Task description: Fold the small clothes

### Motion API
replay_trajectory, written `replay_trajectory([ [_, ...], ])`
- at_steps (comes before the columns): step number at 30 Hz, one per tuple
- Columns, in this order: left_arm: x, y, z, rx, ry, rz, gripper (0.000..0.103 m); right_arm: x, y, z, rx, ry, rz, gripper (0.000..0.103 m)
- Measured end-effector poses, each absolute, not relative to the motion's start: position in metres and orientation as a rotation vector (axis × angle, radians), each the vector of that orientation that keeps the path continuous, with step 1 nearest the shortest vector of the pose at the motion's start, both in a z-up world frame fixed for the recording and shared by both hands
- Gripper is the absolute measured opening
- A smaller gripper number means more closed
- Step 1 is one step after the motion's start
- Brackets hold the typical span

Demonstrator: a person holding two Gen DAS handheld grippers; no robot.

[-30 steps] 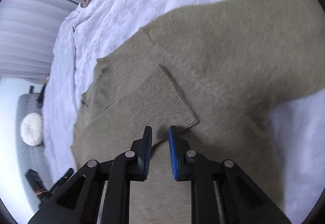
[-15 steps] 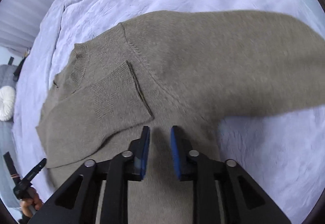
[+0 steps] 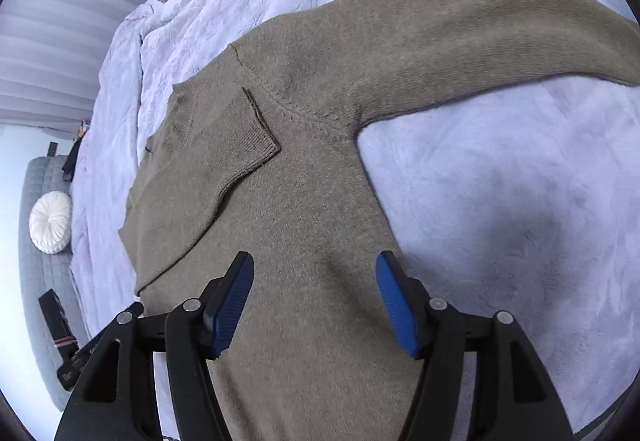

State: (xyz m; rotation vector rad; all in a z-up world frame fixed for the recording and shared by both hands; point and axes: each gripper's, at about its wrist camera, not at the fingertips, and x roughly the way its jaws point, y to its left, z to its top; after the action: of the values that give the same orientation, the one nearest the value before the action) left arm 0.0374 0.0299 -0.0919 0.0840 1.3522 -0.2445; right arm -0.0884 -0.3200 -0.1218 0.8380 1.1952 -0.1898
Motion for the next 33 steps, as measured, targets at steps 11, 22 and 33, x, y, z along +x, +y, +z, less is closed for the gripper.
replay_trajectory([
  [11,0.023,-0.022,-0.072,0.209,1.292,-0.322,0.103,-0.119,-0.343,-0.114,0.911,1.128,-0.207,0.081],
  [22,0.023,-0.051,-0.091,0.217,1.394,-0.299,0.103,-0.139,-0.369,-0.120,1.009,1.074,-0.233,0.086],
  [33,0.023,-0.090,-0.110,0.208,1.448,-0.313,0.103,-0.171,-0.435,-0.131,1.150,0.949,-0.337,0.086],
])
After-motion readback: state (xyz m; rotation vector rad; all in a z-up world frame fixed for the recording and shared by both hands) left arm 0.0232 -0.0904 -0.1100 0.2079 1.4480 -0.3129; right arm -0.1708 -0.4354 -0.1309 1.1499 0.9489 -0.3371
